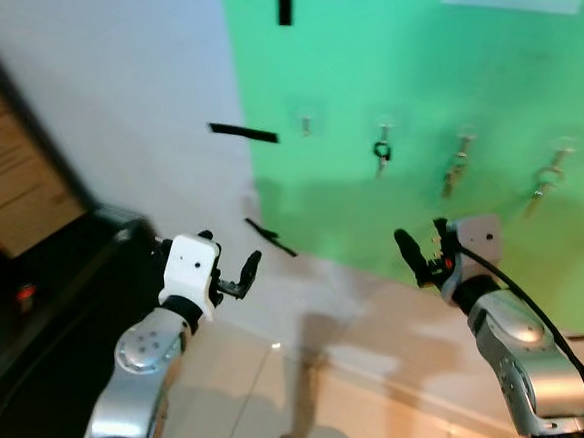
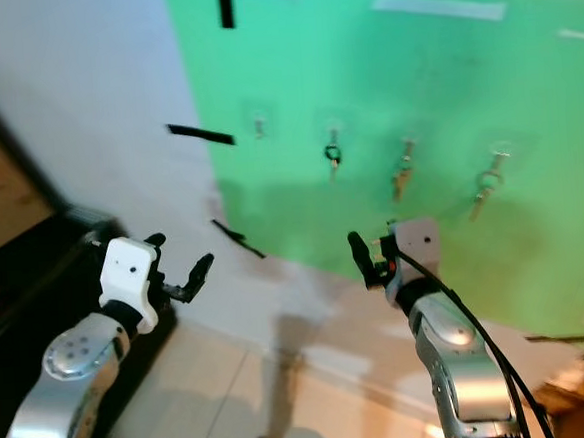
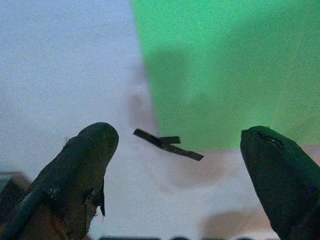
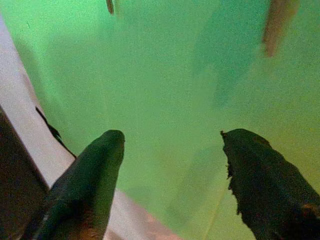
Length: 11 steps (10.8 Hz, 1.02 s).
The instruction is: Hang keys on a hook
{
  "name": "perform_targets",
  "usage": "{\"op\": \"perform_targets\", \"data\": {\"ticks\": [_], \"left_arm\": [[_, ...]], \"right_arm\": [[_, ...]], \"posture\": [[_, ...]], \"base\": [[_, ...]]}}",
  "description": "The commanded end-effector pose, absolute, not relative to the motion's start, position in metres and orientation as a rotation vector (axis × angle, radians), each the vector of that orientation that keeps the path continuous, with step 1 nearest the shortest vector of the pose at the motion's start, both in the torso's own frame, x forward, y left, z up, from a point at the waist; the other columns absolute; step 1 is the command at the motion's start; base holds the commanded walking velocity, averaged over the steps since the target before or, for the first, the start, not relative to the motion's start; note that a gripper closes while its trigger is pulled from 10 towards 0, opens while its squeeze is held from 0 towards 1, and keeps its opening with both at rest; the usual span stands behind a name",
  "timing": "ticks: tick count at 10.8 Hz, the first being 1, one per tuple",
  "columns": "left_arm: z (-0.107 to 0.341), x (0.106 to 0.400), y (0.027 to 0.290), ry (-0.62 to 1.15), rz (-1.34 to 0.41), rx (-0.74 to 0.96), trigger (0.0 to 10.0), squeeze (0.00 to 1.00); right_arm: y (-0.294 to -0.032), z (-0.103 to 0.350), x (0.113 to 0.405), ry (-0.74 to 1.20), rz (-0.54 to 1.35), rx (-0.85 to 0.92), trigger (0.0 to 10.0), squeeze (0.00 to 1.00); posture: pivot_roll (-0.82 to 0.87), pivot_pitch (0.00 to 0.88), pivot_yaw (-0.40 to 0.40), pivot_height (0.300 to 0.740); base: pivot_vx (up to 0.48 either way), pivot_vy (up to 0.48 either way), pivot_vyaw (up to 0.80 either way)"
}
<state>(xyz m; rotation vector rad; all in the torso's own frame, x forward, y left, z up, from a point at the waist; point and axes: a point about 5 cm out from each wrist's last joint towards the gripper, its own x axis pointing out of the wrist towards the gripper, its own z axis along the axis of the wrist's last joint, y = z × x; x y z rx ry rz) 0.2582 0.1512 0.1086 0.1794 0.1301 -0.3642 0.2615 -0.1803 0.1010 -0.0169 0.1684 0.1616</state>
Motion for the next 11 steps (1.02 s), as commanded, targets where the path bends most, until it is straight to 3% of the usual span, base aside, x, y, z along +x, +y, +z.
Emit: {"op": "perform_targets", "data": {"ticks": [1,11], "left_arm": [[0.1054,0.2587,0.1554,0.137,-0.332,0.203,10.0,0.05],[0.1071,0.2599,0.1514,0.113,-0.314,0.198,10.0,0.07]], "right_arm": [[-0.1796,0.1028,0.2615,0.167,0.151,-0.002,10.0,1.00],[-0.1738,0.0981,0.2608,0.192,0.165,0.025,10.0,1.00]], "posture": [[-0.05,0.000,0.065,0.740],[-0.04,0.000,0.048,0.740]], "base": [[0.000,0.000,0.80],[0.000,0.000,0.79]]}}
